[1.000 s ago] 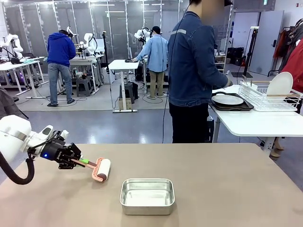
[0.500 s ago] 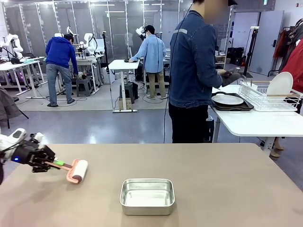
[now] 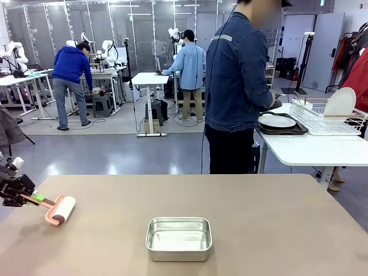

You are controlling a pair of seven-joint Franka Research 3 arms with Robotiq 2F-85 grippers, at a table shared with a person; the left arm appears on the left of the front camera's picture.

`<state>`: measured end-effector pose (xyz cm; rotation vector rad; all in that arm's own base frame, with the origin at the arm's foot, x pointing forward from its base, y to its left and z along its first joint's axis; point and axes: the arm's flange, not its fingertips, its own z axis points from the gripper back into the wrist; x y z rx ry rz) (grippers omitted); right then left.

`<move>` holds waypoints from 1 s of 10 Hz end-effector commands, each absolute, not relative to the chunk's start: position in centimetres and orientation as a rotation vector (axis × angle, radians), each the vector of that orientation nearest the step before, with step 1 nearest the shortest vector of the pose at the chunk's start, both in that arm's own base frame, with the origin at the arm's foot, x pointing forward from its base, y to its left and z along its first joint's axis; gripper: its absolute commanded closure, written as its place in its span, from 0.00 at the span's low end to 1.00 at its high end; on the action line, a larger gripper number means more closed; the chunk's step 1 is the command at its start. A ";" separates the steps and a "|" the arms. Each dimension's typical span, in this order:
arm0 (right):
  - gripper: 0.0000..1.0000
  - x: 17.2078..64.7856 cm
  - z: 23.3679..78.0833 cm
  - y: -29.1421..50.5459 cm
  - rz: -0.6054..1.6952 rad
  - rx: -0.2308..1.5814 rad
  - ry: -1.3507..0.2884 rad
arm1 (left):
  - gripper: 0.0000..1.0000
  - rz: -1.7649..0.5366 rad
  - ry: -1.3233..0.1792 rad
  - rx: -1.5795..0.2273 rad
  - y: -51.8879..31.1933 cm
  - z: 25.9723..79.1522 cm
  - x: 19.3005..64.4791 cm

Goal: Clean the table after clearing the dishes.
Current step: When the right (or left) Handle tray is removed, use the right hand (or left hand) to clean the right (or left) side of the table with the Lint Roller.

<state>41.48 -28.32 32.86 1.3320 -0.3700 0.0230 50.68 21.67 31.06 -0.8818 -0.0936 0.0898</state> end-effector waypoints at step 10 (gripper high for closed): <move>0.00 41.4 33.2 -28.1 0.027 1.332 -0.368 | 0.80 -0.028 -0.156 -0.500 16.8 48.6 44.5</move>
